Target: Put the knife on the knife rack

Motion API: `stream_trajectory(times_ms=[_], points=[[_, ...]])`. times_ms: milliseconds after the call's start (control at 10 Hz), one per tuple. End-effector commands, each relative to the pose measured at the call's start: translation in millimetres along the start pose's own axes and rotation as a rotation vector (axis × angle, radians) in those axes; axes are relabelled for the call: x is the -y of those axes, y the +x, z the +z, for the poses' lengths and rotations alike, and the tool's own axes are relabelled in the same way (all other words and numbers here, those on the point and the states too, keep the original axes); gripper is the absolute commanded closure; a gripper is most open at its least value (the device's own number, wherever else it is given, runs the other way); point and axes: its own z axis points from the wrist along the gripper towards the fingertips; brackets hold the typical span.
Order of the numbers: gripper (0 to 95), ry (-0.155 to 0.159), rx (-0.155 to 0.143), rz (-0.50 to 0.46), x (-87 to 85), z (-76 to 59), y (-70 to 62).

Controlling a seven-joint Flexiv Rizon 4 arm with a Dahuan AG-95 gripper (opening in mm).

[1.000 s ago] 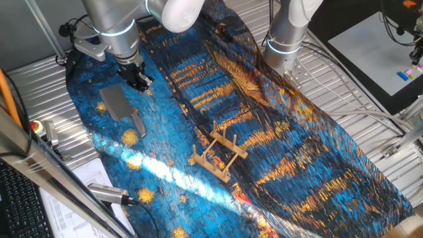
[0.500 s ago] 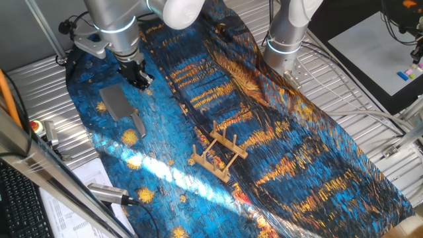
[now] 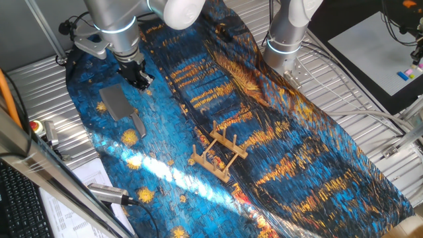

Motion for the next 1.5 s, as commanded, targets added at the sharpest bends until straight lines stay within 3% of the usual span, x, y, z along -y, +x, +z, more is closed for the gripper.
stream_trajectory(times_ms=[100, 500, 1500], points=[[95.0, -0.011, 0.016, -0.119, 2.9, 5.2, -3.9], [95.0, -0.002, 0.007, -0.291, 8.3, 16.1, -10.5], [95.0, 0.007, -0.001, -0.316, 9.4, 20.2, -10.0]])
